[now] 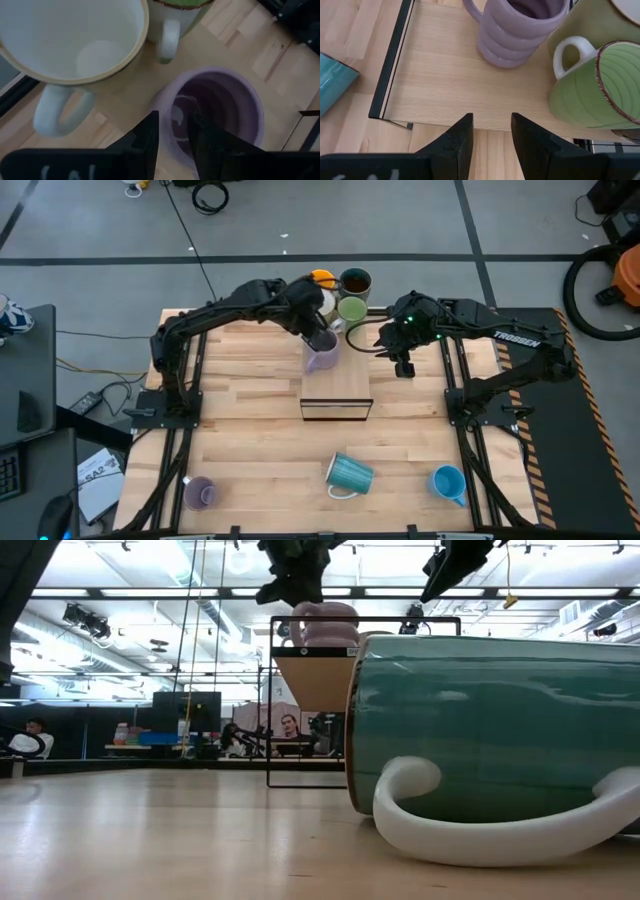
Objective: Place coffee mugs
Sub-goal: Put the right purple mug on the shelf
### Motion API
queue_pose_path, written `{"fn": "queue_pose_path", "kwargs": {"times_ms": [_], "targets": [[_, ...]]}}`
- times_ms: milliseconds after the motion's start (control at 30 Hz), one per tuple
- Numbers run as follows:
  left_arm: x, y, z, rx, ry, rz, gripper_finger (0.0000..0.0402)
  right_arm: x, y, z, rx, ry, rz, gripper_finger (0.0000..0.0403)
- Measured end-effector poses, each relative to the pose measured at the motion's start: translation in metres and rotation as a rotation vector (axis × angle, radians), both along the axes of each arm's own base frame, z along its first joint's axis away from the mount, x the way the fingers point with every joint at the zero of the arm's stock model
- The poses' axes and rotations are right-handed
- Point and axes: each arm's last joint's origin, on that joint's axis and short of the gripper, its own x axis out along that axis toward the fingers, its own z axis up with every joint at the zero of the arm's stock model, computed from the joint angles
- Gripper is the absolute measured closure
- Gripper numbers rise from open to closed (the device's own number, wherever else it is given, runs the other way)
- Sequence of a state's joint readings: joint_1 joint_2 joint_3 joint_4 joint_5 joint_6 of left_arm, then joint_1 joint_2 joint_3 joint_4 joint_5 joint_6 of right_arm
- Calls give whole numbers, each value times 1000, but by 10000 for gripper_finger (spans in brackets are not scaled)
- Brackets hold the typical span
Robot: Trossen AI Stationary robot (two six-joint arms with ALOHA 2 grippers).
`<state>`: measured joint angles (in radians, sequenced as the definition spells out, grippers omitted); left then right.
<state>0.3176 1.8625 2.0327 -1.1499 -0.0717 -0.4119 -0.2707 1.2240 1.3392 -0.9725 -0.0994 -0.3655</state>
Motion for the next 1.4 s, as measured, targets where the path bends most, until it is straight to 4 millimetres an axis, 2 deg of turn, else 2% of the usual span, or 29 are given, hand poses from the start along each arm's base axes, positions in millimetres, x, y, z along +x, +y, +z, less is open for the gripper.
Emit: {"fn": "queue_pose_path", "kwargs": {"times_ms": [300, 433, 633, 867, 1033, 1200, 1400], "targets": [[-15, -11, 18, 5, -30, -24, 294, 0, 0, 0, 4, 0, 3, 265], [-25, -29, 33, 7, -63, -63, 294, 0, 0, 0, 7, -1, 5, 265], [-30, -70, 43, -10, -79, -163, 295, 0, 0, 0, 7, -1, 6, 265], [-23, -119, 35, -1, -33, -295, 295, 0, 0, 0, 9, -3, 3, 265], [-14, -141, 25, 52, 2, -294, 295, 0, 0, 0, 7, -8, 3, 265], [-7, -149, 13, 78, 48, -301, 295, 1, 0, 0, 7, -9, 3, 265], [-4, -140, 8, 75, 81, -266, 294, 1, 0, 1, 8, -9, 4, 265]]}}
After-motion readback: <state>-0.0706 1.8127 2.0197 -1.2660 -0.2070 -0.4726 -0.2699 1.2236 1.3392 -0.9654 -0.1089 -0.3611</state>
